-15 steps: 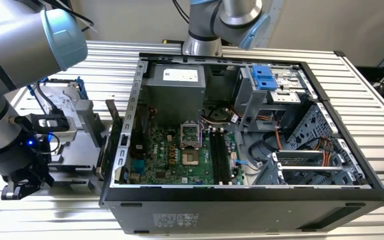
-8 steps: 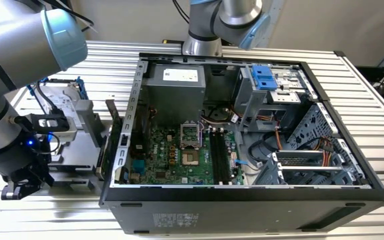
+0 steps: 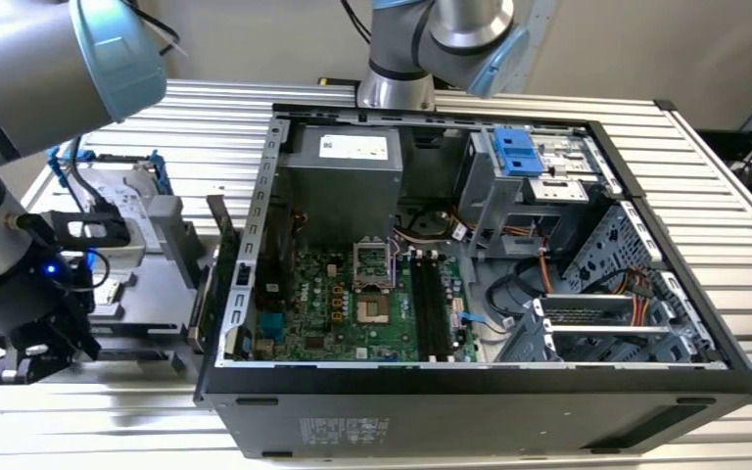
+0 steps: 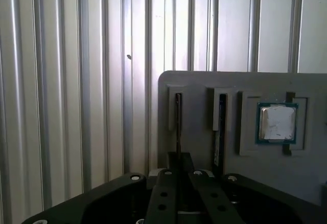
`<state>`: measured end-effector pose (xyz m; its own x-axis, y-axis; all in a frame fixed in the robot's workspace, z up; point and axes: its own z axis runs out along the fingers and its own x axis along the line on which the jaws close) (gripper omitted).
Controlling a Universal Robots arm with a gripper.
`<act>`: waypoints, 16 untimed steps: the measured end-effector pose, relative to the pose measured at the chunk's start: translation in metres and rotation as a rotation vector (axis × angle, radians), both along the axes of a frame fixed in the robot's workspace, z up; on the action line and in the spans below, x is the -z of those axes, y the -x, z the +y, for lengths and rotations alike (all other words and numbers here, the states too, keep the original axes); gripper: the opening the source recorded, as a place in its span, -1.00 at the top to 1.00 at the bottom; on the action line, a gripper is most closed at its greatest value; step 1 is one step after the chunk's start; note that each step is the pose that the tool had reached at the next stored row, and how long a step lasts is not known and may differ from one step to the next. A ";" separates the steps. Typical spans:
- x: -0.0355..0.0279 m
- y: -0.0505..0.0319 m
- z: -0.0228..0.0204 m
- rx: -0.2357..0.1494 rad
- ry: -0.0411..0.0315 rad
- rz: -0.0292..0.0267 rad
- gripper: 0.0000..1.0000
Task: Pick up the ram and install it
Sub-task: 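Pick up the ram and move it above insertion slot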
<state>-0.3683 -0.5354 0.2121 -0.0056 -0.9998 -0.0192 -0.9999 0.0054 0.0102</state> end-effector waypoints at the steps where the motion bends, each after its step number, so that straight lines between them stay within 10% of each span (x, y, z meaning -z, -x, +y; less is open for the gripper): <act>1: -0.0025 0.0000 0.0000 0.000 0.0001 0.0001 1.00; 16: -0.0326 0.0000 0.0023 0.000 0.0045 0.0000 1.00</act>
